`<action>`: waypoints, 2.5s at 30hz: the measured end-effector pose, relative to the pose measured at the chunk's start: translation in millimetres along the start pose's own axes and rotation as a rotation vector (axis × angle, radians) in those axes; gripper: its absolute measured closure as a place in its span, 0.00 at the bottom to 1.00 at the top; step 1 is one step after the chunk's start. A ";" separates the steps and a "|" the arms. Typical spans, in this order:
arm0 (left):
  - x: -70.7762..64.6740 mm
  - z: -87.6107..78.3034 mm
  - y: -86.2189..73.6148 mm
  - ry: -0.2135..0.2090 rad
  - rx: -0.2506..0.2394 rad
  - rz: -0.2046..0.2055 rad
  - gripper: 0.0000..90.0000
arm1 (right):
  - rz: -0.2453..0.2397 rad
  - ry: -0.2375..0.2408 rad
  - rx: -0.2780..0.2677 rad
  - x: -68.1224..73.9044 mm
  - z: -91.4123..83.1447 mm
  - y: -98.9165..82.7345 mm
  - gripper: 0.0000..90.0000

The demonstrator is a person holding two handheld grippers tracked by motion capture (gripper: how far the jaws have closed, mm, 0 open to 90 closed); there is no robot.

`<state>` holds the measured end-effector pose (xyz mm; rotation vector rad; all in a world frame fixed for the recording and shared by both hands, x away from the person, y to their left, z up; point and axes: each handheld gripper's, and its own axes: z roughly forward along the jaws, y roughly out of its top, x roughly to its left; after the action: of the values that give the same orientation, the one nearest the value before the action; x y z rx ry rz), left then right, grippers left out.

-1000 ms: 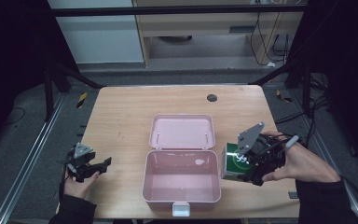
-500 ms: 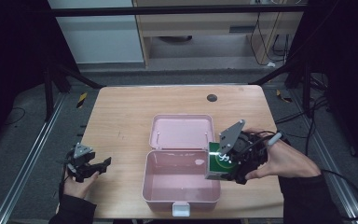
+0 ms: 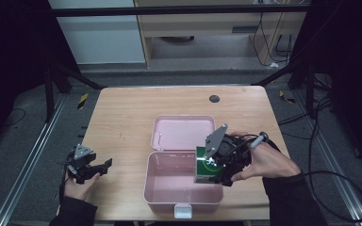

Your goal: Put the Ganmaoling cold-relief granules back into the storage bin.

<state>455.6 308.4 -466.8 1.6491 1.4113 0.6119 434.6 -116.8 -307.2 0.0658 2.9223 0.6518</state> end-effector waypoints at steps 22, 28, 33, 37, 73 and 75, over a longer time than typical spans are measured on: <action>0.7 -0.6 0.0 0.000 0.000 0.000 0.31 | -0.039 0.009 0.027 -1.0 39.9 12.2 0.18; 0.8 -0.6 0.0 0.001 0.000 0.000 0.31 | -0.045 0.017 0.041 -0.5 46.7 12.9 0.18; 1.1 -0.7 0.1 0.001 -0.004 -0.001 0.31 | -0.017 0.021 0.020 -1.8 50.5 6.9 0.18; 0.7 -0.6 0.1 0.001 -0.002 -0.001 0.31 | -0.029 0.026 0.043 -0.3 55.0 4.7 0.18; 1.5 -0.9 -0.1 0.003 -0.002 0.002 0.31 | -0.009 0.071 0.104 -4.9 89.8 -12.1 0.17; 1.4 -0.9 -0.1 0.003 -0.003 0.001 0.31 | -0.003 0.074 0.107 -5.0 90.8 -12.3 0.16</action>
<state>455.1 310.0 -466.7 1.6474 1.4111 0.6170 453.1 -90.2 -393.0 0.0508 3.0260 0.5068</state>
